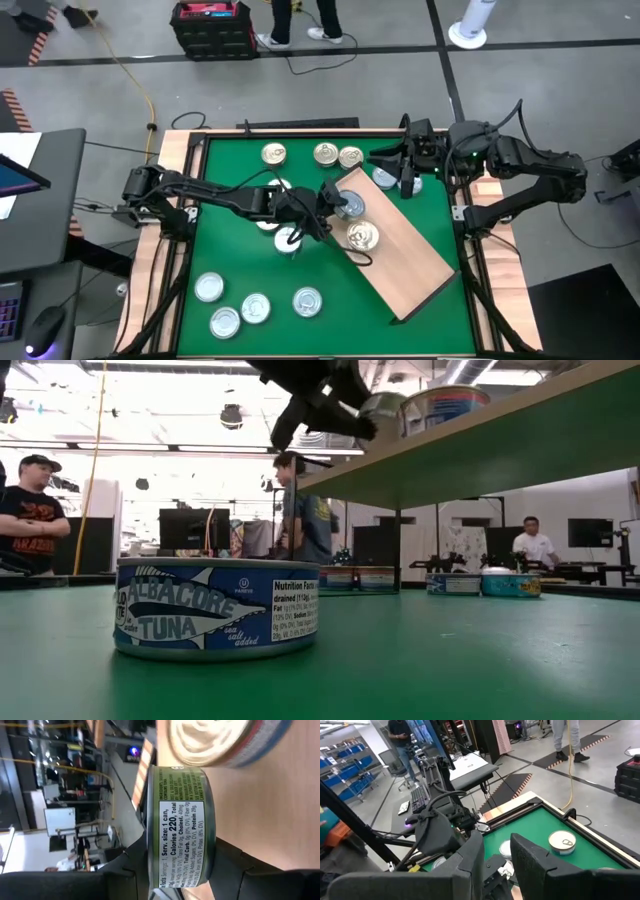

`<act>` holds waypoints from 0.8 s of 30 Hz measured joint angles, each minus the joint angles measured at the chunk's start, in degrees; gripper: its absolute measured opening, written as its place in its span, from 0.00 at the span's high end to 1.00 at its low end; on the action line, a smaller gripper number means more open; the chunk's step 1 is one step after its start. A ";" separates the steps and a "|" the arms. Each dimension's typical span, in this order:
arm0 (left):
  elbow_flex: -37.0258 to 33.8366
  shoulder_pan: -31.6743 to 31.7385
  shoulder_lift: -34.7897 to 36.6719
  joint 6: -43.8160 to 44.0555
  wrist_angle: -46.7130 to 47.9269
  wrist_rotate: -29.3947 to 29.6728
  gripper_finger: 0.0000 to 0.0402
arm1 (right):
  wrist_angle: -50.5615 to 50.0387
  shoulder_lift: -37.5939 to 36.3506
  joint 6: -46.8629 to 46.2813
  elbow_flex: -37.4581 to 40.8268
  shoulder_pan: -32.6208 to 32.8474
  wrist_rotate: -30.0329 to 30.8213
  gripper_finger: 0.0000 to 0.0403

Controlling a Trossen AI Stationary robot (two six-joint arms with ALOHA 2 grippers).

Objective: Stack canned seafood by type on shelf
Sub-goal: Put the green tuna can on the shelf

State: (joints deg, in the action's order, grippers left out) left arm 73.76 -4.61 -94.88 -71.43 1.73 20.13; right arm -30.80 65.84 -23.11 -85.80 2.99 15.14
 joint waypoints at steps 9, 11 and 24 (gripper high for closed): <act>0.02 0.91 -2.91 7.44 -0.36 -0.70 0.63 | 0.22 0.00 0.01 0.00 -0.01 0.00 0.70; 0.02 0.96 -3.26 9.28 0.08 -0.05 0.61 | 0.23 0.00 -0.13 -0.01 -0.01 -0.01 0.70; 7.64 0.72 -2.98 21.15 13.65 1.48 0.33 | 0.37 0.02 -0.44 0.00 -0.01 -0.02 0.70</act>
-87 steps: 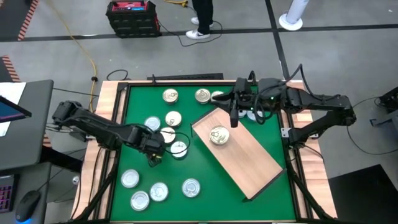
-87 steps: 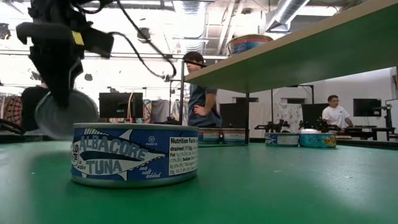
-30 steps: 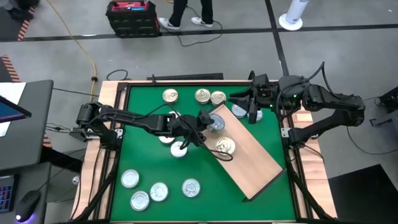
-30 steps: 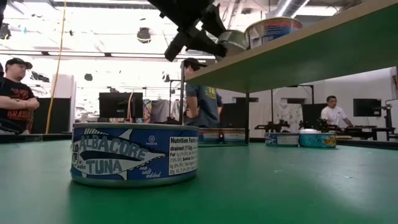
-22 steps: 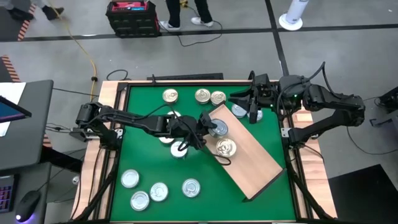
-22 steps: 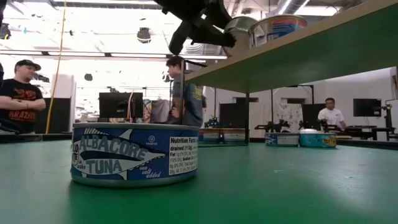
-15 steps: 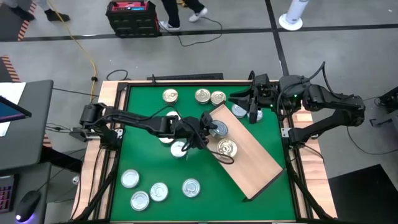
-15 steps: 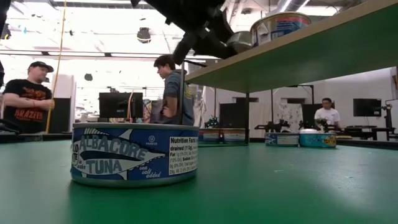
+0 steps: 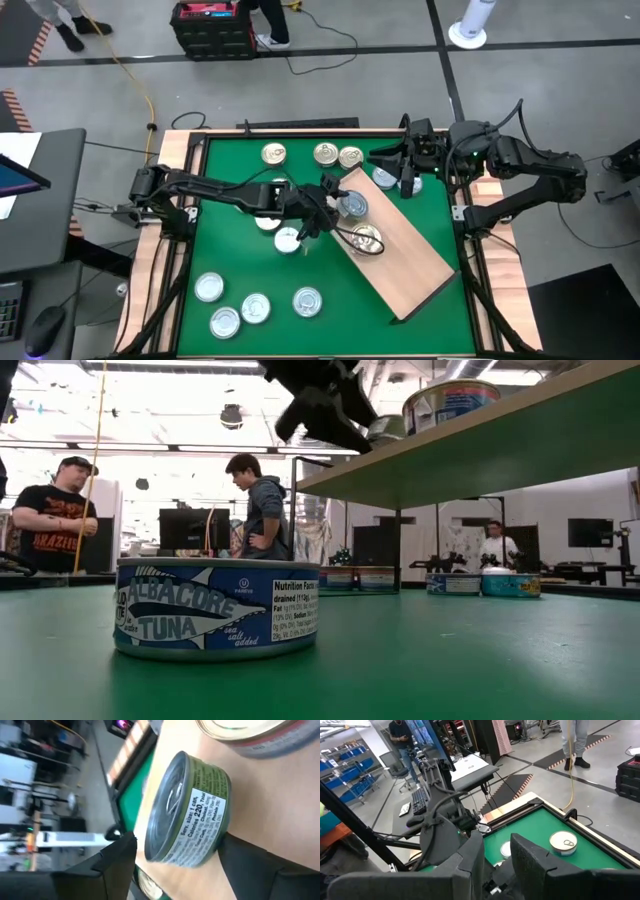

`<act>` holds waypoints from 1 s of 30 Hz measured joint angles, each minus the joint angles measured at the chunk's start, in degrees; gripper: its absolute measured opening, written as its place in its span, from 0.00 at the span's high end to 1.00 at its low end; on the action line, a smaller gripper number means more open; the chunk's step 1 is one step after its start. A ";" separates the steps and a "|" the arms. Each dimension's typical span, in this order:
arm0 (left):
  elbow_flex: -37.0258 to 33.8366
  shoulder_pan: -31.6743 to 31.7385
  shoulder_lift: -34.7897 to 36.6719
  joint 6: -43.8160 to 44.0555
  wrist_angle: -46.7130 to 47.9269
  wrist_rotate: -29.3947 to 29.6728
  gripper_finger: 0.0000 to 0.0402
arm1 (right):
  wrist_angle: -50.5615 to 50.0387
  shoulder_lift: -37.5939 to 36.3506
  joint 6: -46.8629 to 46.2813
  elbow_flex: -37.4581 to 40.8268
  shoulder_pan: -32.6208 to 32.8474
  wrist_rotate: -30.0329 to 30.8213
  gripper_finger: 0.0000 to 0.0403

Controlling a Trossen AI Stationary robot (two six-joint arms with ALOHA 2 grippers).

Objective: Stack canned seafood by type on shelf
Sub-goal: Put the green tuna can on the shelf, then put the light green tuna can on the shelf

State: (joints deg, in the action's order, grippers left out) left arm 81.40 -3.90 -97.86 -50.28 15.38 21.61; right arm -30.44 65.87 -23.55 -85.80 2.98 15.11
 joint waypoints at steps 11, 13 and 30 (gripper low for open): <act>13.02 1.30 1.48 26.88 29.02 -14.00 0.32 | -0.02 0.00 0.94 -0.01 0.00 0.00 0.70; 13.06 2.88 3.21 33.59 29.55 -17.50 0.32 | -0.13 -0.26 1.13 0.00 0.00 0.00 0.70; -20.18 13.15 31.43 66.43 17.44 -18.81 0.32 | 0.60 -0.01 2.62 -0.02 -0.07 0.00 0.70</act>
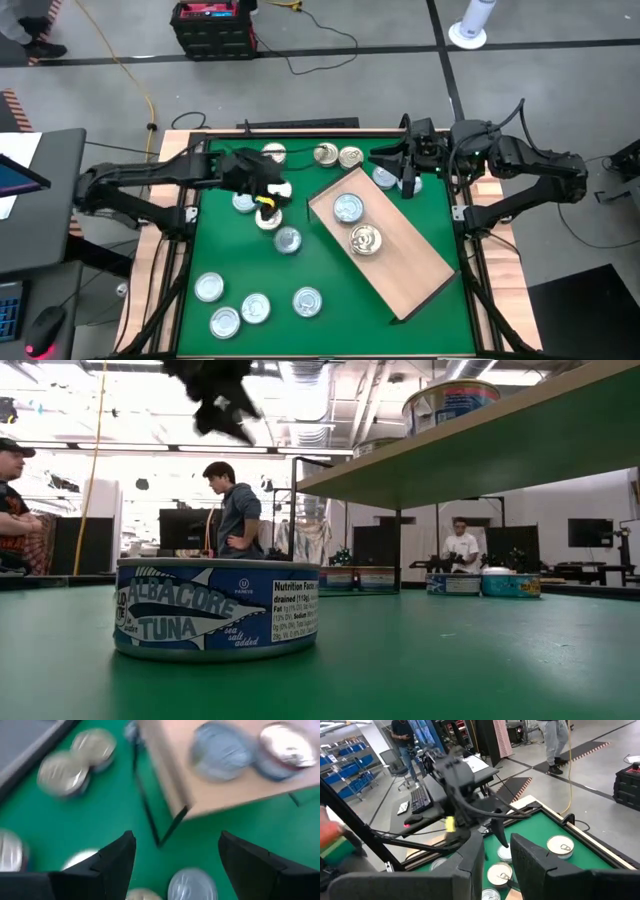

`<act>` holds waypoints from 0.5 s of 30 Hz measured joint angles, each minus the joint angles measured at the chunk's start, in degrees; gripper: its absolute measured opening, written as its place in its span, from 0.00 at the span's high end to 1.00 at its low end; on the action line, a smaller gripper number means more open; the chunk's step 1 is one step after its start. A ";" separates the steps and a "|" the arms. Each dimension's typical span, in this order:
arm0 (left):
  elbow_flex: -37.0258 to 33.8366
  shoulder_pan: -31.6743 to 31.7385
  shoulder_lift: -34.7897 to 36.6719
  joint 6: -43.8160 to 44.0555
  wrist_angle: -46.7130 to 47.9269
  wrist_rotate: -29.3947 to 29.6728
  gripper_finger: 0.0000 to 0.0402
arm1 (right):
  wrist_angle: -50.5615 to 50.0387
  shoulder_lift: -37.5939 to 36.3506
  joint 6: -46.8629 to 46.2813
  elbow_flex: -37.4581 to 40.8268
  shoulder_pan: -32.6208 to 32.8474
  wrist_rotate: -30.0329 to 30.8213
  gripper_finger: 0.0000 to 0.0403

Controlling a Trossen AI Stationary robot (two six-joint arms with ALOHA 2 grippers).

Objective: Stack canned seafood by type on shelf
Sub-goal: Put the light green tuna can on the shelf

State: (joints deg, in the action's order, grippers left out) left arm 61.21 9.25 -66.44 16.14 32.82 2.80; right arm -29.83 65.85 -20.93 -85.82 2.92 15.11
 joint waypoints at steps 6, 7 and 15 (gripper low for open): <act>-13.51 7.04 8.35 12.21 0.94 0.25 0.34 | 0.82 0.64 -0.02 0.00 0.00 0.00 0.70; -14.97 8.31 8.96 13.35 1.05 0.25 0.35 | 0.76 0.89 -0.02 0.00 0.00 0.00 0.70; -17.88 21.54 7.28 9.90 7.33 -1.65 0.48 | 3.13 2.83 -0.02 -0.01 -0.10 -0.01 0.70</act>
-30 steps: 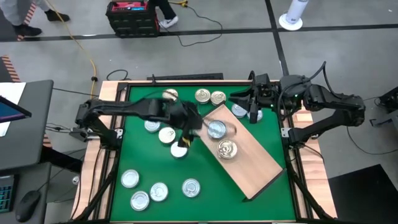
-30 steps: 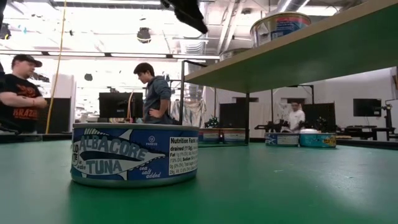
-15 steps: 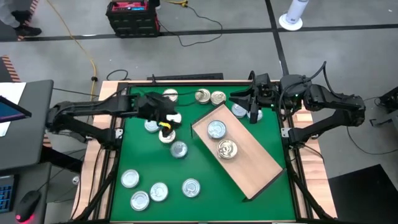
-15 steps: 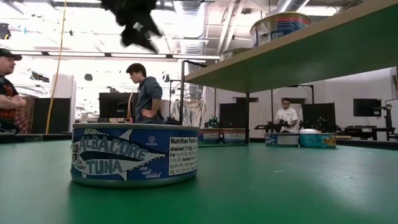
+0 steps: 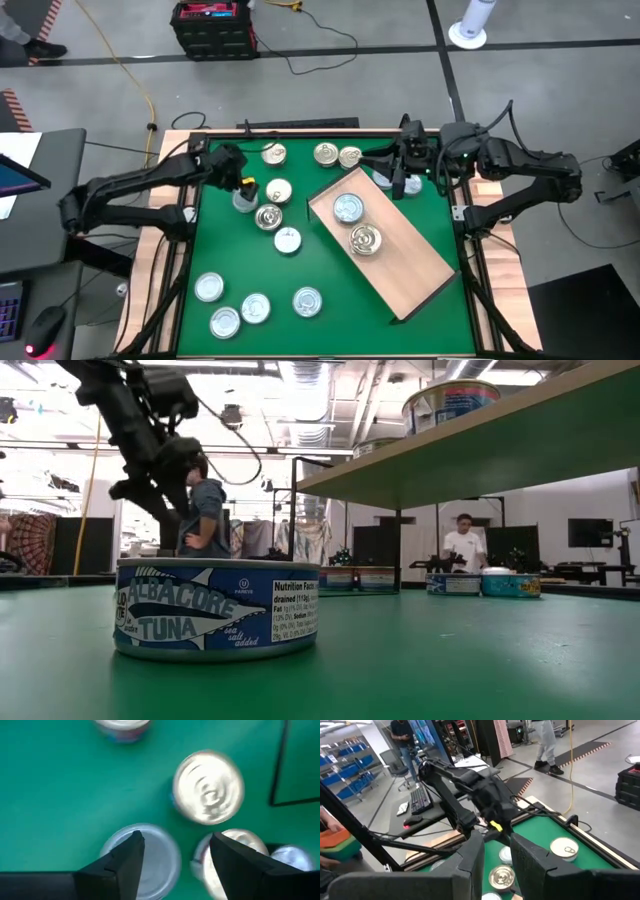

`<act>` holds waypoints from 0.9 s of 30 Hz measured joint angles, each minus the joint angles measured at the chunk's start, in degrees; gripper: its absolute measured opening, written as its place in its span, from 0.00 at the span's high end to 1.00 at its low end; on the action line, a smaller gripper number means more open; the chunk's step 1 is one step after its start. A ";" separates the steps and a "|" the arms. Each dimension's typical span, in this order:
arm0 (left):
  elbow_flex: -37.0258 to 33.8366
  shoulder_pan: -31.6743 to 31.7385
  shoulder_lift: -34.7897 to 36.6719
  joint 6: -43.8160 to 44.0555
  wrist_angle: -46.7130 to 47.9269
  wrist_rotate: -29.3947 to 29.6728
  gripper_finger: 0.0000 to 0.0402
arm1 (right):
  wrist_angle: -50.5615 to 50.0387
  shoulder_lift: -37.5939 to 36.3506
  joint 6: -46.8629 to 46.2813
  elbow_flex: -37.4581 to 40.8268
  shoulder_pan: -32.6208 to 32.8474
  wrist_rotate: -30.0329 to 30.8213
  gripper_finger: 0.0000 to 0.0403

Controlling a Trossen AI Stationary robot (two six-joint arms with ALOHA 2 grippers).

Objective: Stack canned seafood by type on shelf
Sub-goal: Put the light green tuna can on the shelf

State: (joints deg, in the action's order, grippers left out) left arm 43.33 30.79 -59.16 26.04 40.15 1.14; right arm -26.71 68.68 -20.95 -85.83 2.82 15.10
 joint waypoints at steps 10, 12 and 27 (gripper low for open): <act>-0.02 10.79 -4.96 -13.37 5.28 -3.89 0.59 | -0.14 0.48 -0.48 0.05 -0.06 -0.06 0.70; -0.02 12.18 -5.62 -16.34 6.37 -3.89 0.61 | -0.14 0.48 -0.46 0.05 -0.08 -0.07 0.70; -2.99 18.76 -8.37 -23.63 4.91 -8.47 0.78 | 0.39 0.48 -0.66 0.05 -0.34 -0.05 0.70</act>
State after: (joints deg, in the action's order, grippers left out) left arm 40.34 49.55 -67.53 2.41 45.06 -7.33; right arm -26.32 69.17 -21.61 -85.78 2.48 15.05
